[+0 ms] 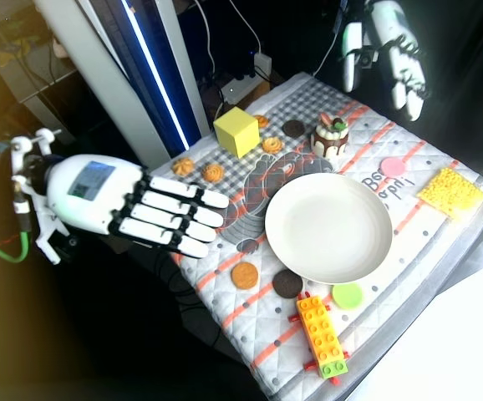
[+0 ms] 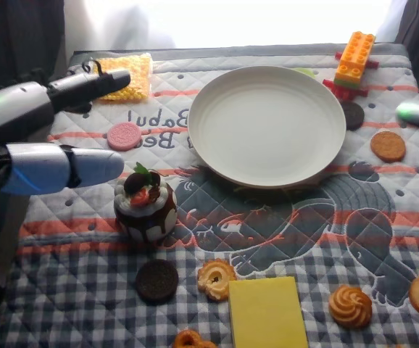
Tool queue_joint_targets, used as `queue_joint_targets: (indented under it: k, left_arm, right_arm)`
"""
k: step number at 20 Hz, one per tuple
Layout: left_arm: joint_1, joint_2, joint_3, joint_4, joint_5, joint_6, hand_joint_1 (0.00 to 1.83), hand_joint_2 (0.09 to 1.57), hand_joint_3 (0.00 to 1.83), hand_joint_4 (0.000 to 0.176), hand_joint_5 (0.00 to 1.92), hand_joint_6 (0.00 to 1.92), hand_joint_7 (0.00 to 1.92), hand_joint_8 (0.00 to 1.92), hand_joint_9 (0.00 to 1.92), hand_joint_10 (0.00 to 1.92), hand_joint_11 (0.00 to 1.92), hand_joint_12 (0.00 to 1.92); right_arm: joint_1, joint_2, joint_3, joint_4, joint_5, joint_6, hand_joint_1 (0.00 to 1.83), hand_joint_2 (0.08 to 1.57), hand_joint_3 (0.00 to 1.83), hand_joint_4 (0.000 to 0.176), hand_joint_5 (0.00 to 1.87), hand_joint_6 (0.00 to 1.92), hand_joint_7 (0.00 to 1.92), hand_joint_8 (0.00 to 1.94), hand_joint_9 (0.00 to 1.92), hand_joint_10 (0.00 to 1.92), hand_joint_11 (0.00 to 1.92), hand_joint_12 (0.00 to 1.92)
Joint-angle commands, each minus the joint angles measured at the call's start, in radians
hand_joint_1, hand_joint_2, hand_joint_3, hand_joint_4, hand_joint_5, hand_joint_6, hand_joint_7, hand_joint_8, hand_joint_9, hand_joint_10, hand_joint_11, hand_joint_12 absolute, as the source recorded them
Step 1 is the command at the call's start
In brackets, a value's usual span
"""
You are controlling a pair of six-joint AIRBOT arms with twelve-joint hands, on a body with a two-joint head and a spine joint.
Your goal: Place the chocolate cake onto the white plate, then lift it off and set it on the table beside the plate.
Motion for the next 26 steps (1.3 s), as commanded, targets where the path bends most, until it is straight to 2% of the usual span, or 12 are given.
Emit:
queue_joint_targets:
  k: [1,3,6,12,14,16,17,19,20,22,24,26]
  left_arm:
    - [-0.019,0.016,-0.008,0.015,-0.08,-0.001,0.44,1.28,0.01,0.058,0.08,0.01,0.09,0.01,0.08,0.02,0.0,0.6]
    - [-0.023,0.032,-0.029,0.051,-0.063,-0.001,0.45,1.24,0.0,0.085,0.08,0.0,0.1,0.0,0.08,0.01,0.0,0.65]
    - [-0.039,0.049,-0.063,0.135,-0.005,-0.001,0.42,1.15,0.0,0.06,0.03,0.0,0.09,0.0,0.11,0.01,0.0,0.7]
    - [-0.136,-0.048,-0.015,0.259,0.205,-0.002,0.65,1.06,0.0,0.137,0.0,0.0,0.01,0.0,0.01,0.0,0.0,0.48]
    - [-0.166,-0.081,0.01,0.265,0.252,-0.002,0.74,1.06,0.0,0.112,0.04,0.01,0.02,0.0,0.0,0.0,0.0,0.15]
    - [-0.169,-0.107,0.031,0.265,0.283,-0.002,0.88,1.09,0.0,0.081,0.23,0.03,0.22,0.04,0.22,0.09,0.0,0.83]
    - [-0.168,-0.112,0.035,0.265,0.287,-0.002,1.0,1.12,0.0,0.055,0.32,0.17,0.29,0.22,0.15,0.68,0.0,1.29]
    - [-0.168,-0.114,0.037,0.265,0.282,-0.002,1.19,1.15,0.0,0.028,0.14,1.16,0.04,1.29,0.01,1.46,0.01,1.7]
    - [-0.17,-0.114,0.037,0.265,0.283,-0.002,1.24,1.19,0.01,0.037,0.11,1.45,0.01,1.5,0.03,1.65,0.09,1.8]
    - [-0.171,-0.114,0.038,0.265,0.28,-0.002,1.31,1.23,0.01,0.035,0.08,1.68,0.02,1.66,0.07,1.74,0.09,1.83]
    - [-0.177,-0.112,0.036,0.265,0.26,-0.002,1.22,1.41,0.01,0.02,0.04,1.82,0.4,1.84,0.08,1.83,0.14,1.92]
    - [-0.207,-0.103,0.028,0.273,0.235,-0.002,0.94,1.46,0.0,0.0,0.38,1.86,0.07,1.72,0.05,1.84,0.16,1.92]
  right_arm:
    - [0.014,0.015,0.0,0.02,0.096,0.0,0.32,1.18,0.02,0.103,0.0,0.0,0.0,0.0,0.0,0.0,0.0,0.0]
    - [0.014,0.023,-0.006,0.009,0.094,0.0,0.35,1.19,0.02,0.057,0.0,0.0,0.0,0.0,0.0,0.0,0.0,0.0]
    - [0.014,0.034,-0.015,-0.001,0.094,0.0,0.33,1.18,0.01,0.008,0.0,0.0,0.0,0.0,0.0,0.0,0.0,0.0]
    - [0.015,0.026,-0.015,0.002,0.094,0.0,0.27,1.23,0.02,0.0,0.0,0.0,0.0,0.0,0.0,0.0,0.0,0.0]
    - [0.015,0.02,-0.012,0.006,0.094,0.0,0.28,1.25,0.02,0.0,0.0,0.0,0.0,0.0,0.0,0.0,0.0,0.0]
    - [0.015,0.017,-0.012,0.007,0.094,0.001,0.3,1.25,0.02,0.0,0.0,0.0,0.0,0.0,0.0,0.0,0.0,0.0]
    - [0.015,0.016,-0.012,0.007,0.094,0.001,0.3,1.27,0.02,0.0,0.0,0.0,0.0,0.0,0.0,0.0,0.0,0.0]
    - [0.015,0.016,-0.011,0.01,0.094,0.001,0.25,1.26,0.01,0.027,0.0,0.0,0.0,0.0,0.0,0.0,0.0,0.0]
    - [0.015,0.016,-0.011,0.011,0.094,0.001,0.26,1.26,0.01,0.006,0.0,0.0,0.0,0.0,0.0,0.0,0.0,0.0]
    - [0.015,0.015,-0.01,0.012,0.094,0.001,0.26,1.25,0.01,0.002,0.0,0.0,0.0,0.0,0.0,0.0,0.08,0.04]
    - [0.014,0.014,-0.01,0.014,0.094,0.001,0.29,1.26,0.0,0.012,0.0,0.0,0.0,0.0,0.0,0.0,0.0,0.71]
    - [0.013,0.014,-0.009,0.016,0.094,0.001,0.31,1.26,0.0,0.0,0.0,0.0,0.0,0.0,0.0,0.0,0.0,0.89]
